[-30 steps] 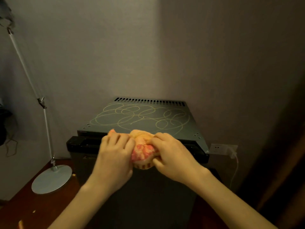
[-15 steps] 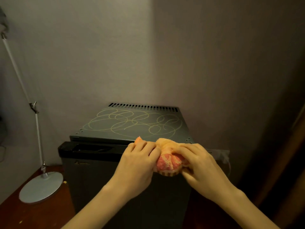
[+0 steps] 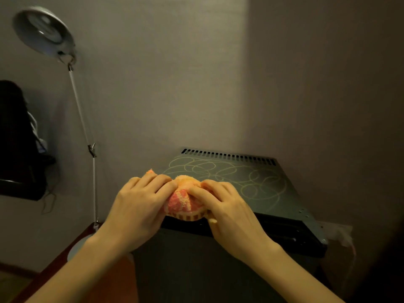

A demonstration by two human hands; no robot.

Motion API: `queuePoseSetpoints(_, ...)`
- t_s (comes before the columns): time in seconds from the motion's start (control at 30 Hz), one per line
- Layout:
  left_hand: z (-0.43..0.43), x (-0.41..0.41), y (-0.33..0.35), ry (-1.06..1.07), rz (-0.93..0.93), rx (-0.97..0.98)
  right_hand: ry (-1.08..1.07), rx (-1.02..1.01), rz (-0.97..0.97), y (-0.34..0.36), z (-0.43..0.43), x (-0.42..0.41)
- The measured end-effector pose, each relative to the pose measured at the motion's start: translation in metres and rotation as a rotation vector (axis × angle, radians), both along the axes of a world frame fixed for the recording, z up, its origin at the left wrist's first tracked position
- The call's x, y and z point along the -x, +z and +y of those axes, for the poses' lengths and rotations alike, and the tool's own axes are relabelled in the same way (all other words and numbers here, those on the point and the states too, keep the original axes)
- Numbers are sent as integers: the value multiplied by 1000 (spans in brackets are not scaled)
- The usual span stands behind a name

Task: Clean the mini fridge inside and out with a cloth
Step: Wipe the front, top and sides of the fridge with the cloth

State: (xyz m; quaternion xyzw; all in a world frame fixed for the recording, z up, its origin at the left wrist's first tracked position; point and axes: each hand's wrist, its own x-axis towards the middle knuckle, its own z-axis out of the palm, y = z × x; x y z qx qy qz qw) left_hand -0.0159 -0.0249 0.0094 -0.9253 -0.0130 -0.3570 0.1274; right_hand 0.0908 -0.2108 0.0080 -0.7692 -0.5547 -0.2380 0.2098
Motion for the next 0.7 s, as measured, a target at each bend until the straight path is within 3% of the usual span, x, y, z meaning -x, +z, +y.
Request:
queuePoseSetpoints(0.23, 54, -15, -5, -22, 83, 55, -71, 86, -28, -4, 52, -10)
queuePoseSetpoints(0.43, 83, -21, -20, -265, 237, 277, -35, 267, 155, 6, 52, -16)
queuePoseSetpoints(0.7, 101, -13, -16, -490, 258, 314, -55, 269, 326, 9, 54, -15)
